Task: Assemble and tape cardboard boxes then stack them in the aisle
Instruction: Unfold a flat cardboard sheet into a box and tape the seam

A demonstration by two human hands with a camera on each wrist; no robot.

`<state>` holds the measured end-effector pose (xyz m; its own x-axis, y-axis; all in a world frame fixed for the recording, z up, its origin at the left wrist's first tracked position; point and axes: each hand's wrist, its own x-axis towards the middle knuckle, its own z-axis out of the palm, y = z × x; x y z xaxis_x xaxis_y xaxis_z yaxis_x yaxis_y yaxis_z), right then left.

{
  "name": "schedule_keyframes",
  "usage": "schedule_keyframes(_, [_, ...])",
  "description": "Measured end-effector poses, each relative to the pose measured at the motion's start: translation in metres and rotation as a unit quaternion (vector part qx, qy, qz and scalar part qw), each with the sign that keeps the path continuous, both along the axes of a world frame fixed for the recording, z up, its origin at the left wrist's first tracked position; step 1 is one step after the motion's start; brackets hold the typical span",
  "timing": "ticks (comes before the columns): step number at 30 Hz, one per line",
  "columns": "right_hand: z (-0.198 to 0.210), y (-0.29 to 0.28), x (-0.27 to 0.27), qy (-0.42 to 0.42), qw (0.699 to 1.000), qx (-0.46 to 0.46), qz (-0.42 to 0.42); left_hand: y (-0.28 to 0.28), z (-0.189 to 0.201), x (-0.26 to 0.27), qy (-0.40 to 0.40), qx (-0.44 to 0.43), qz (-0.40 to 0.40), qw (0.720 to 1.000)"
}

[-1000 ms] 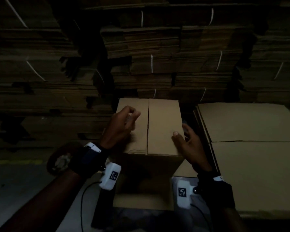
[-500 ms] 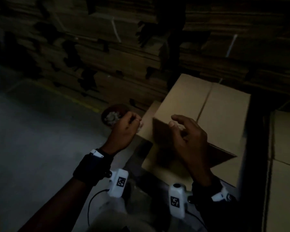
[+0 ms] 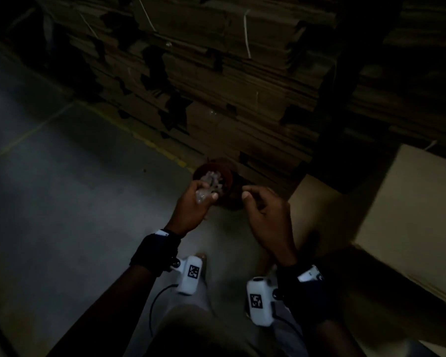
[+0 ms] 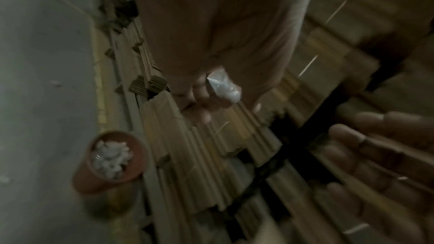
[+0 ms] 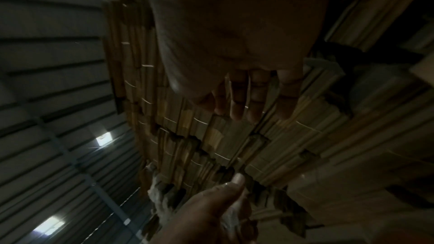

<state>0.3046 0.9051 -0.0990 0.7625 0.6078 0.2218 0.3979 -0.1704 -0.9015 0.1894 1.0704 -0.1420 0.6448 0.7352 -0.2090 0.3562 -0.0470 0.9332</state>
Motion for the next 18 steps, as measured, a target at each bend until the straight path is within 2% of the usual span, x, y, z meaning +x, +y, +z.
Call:
schedule_keyframes(5, [-0.066, 0.119, 0.033, 0.068, 0.996, -0.054, -0.024, 0.120, -0.063, 0.051, 0.077, -0.042, -0.054, 0.995])
schedule_keyframes(11, [-0.142, 0.241, 0.086, 0.105, 0.985, -0.135, -0.033, 0.244, -0.131, 0.117, 0.102, 0.040, -0.083, 0.991])
schedule_keyframes(14, [-0.170, 0.279, 0.105, 0.117, 0.978, -0.172, -0.019, 0.285, -0.155, 0.143, 0.130, 0.045, -0.126, 0.982])
schedule_keyframes(18, [-0.186, 0.303, 0.115, 0.118, 0.972, -0.201, -0.023, 0.321, -0.172, 0.148, 0.116, 0.007, -0.151, 0.982])
